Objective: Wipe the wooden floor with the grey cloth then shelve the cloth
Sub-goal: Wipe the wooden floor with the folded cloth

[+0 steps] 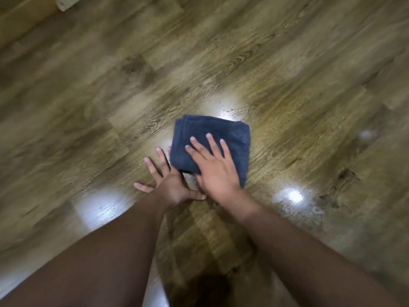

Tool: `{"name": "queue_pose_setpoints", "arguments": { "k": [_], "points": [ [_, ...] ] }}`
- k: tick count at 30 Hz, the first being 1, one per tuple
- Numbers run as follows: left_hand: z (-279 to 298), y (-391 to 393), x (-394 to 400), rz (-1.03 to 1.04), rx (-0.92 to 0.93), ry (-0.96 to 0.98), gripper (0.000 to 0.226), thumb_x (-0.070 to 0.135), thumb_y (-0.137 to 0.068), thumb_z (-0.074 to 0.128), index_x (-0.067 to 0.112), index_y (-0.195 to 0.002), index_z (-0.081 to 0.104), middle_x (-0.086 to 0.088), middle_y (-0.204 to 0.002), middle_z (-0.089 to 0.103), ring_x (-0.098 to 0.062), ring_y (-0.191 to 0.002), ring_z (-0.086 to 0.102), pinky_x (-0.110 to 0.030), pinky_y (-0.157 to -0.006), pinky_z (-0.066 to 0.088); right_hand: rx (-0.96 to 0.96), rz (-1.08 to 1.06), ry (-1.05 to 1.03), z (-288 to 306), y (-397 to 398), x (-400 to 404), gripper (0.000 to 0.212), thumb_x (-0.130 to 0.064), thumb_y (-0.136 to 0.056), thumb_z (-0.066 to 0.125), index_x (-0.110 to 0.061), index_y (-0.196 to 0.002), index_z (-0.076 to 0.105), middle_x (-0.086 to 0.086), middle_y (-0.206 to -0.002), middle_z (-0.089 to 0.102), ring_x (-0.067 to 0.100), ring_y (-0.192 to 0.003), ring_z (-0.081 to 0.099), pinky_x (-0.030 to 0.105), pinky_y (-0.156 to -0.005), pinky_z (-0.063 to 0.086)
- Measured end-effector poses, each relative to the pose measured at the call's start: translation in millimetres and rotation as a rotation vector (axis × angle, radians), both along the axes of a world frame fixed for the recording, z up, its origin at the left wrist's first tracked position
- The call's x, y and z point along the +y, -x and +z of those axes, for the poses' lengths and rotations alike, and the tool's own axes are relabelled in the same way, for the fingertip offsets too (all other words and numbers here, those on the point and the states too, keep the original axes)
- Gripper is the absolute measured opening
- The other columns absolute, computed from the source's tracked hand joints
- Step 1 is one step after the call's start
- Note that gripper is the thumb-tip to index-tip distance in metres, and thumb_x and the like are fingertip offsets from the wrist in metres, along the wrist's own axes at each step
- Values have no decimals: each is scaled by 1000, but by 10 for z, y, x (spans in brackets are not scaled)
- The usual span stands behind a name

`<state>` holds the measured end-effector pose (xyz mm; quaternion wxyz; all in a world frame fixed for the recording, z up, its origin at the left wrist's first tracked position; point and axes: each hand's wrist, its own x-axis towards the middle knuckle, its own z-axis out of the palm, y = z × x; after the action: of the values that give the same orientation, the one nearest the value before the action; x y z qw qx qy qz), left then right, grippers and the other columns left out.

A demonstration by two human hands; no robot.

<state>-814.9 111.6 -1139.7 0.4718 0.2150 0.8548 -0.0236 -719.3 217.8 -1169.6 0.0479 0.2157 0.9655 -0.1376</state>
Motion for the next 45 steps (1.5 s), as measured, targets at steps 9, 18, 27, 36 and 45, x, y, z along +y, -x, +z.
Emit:
{"name": "queue_pose_setpoints", "arguments": {
  "k": [9, 18, 27, 36, 45],
  "points": [
    [30, 34, 22, 17, -7, 0, 168, 76, -36, 87, 48, -122, -56, 18, -125, -69, -25, -113, -66, -85, -86, -20, 56, -464, 25, 82, 8, 1533, 59, -35, -99, 54, -27, -154, 35, -6, -166, 25, 26, -155, 14, 47, -125, 10],
    [49, 41, 31, 7, -8, 7, 168, 77, -37, 86, 47, -127, -53, 16, -125, -70, -28, -115, -64, -88, -88, -15, 81, -262, 16, 107, -219, 1045, 63, -31, -94, 59, -27, -153, 38, -7, -165, 29, 29, -155, 13, 49, -125, 5],
    [0, 47, 26, 4, 33, 20, 169, 77, -34, 86, 48, -127, -53, 17, -125, -69, -29, -122, -60, -88, -89, -13, 83, -4, 113, 141, -590, 327, 68, -29, -88, 67, -24, -152, 43, -5, -163, 34, 30, -154, 17, 52, -125, 8],
    [-34, 36, -1, 4, 39, -29, 165, 62, -43, 93, 52, -132, -47, 19, -131, -66, -31, -129, -55, -87, -90, -11, 247, -290, 1138, 686, -1015, 77, 35, -17, -98, 63, -10, -132, 60, 6, -133, 64, 15, -127, 57, 30, -112, 39],
    [69, 12, 33, -21, 29, -32, 161, 70, -48, 87, 50, -125, -52, 13, -136, -64, -34, -131, -53, -88, -92, -8, 231, -707, 1173, 849, -1204, 971, 15, -30, -92, 68, -21, -101, 77, 3, -107, 76, 15, -94, 72, 19, -77, 53]
  ]
}}
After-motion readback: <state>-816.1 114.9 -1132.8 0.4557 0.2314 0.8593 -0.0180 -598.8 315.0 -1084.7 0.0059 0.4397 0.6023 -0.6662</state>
